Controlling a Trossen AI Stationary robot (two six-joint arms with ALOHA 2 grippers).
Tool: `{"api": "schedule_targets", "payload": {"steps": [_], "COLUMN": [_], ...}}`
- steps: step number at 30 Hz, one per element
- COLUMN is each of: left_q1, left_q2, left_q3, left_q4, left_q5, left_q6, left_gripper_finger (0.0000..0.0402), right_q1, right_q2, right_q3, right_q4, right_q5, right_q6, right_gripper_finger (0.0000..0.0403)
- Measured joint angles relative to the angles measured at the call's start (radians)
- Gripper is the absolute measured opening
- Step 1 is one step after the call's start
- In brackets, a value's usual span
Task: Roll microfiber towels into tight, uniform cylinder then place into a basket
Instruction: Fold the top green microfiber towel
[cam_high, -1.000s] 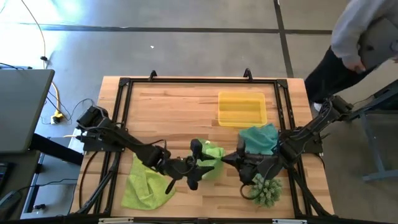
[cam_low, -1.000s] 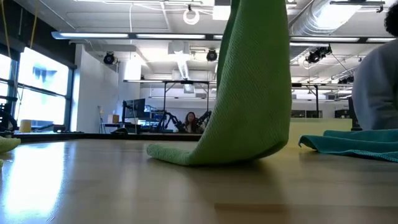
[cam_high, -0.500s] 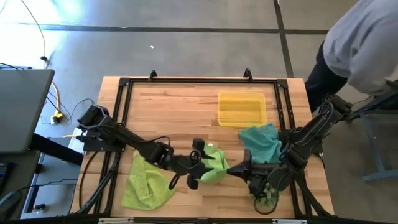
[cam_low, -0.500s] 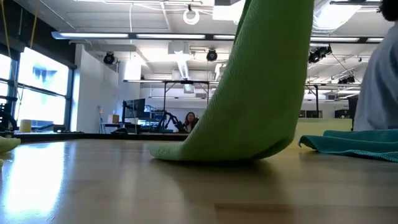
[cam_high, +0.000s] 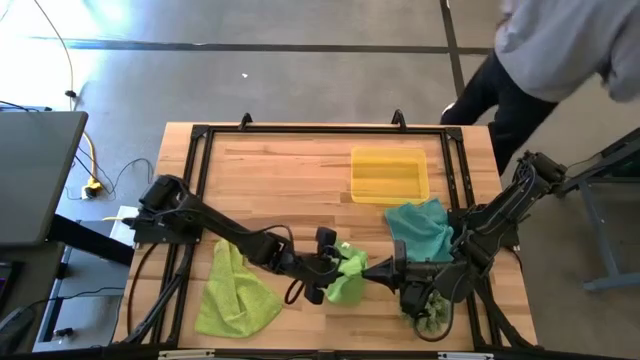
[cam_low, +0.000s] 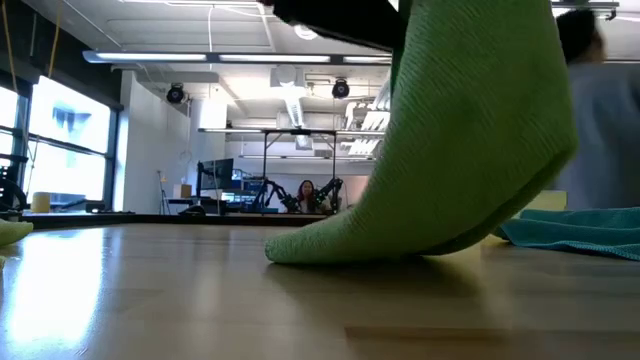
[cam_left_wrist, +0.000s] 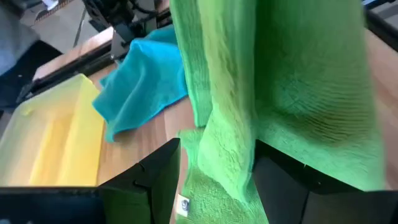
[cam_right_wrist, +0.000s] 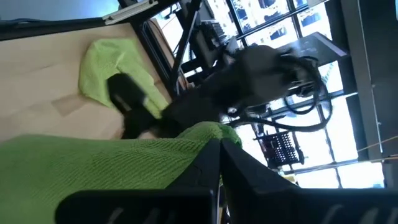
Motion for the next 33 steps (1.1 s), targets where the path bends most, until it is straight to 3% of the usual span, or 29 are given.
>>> {"api": "schedule_targets", "payload": {"steps": [7,16,20,28,33], "left_q1": [0.012,0.039,0.046,0.036,0.030], "left_q2": [0.071,0.147,0.166,0.145,0.097], "left_q3": [0.000,0.000,0.000,0.000,-0.001], "left_q4": [0.006,0.019,0.035,0.001,-0.134], "left_q5": [-0.004,-0.042,-0.057,-0.064,-0.060], "left_q6": [-0.078,-0.264,-0.293,-0.277,-0.324], "left_gripper_finger": [0.0181,0.0177,0.0143,0.0013,0.0012], "right_q1": [0.000,0.000,0.000,-0.012,-0.037], "right_q2": [0.000,0.000,0.000,0.000,0.000], "right_q3": [0.000,0.000,0.000,-0.003,-0.004], "right_q4": [0.002,-0.001,-0.001,-0.046,-0.133], "right_q5": [0.004,0.006,0.006,0.008,0.013], "right_q6": [0.013,0.144,0.172,0.402,0.601], "right_gripper_finger": [0.0000,0.0000,0.0000,0.0000,0.0000]}}
